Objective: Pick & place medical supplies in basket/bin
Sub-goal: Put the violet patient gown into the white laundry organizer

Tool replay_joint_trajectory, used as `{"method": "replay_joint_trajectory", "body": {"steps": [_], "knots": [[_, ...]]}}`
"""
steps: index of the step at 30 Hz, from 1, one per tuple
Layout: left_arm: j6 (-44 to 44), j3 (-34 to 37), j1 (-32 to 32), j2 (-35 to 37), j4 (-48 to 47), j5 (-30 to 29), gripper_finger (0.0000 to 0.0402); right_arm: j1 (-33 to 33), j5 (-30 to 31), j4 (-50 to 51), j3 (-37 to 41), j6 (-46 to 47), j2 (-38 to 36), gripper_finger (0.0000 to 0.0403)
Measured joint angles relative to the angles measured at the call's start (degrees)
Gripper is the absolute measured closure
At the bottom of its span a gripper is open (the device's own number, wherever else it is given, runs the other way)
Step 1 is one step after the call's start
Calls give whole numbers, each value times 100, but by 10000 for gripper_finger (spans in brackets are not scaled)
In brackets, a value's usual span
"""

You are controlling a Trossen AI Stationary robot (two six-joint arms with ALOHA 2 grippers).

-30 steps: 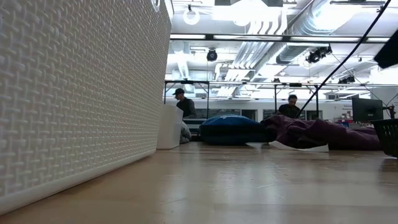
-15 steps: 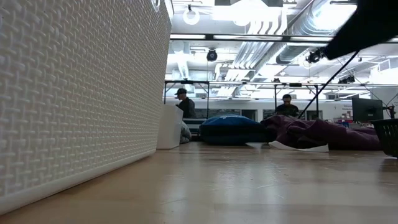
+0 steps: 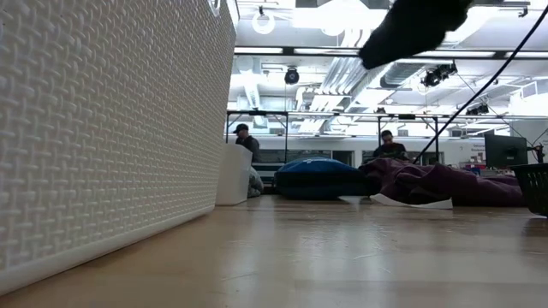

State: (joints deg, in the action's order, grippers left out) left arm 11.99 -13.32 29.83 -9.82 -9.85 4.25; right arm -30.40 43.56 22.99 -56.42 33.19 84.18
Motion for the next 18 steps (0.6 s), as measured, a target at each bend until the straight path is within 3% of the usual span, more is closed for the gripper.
{"method": "replay_joint_trajectory", "body": {"steps": [10,18], "knots": [[0,0,1,0,1,0,161,1167,-1208,-289,0,-708,0,228],[0,0,1,-1,1,0,161,1900,-1564,-221,0,-1073,0,228]]}}
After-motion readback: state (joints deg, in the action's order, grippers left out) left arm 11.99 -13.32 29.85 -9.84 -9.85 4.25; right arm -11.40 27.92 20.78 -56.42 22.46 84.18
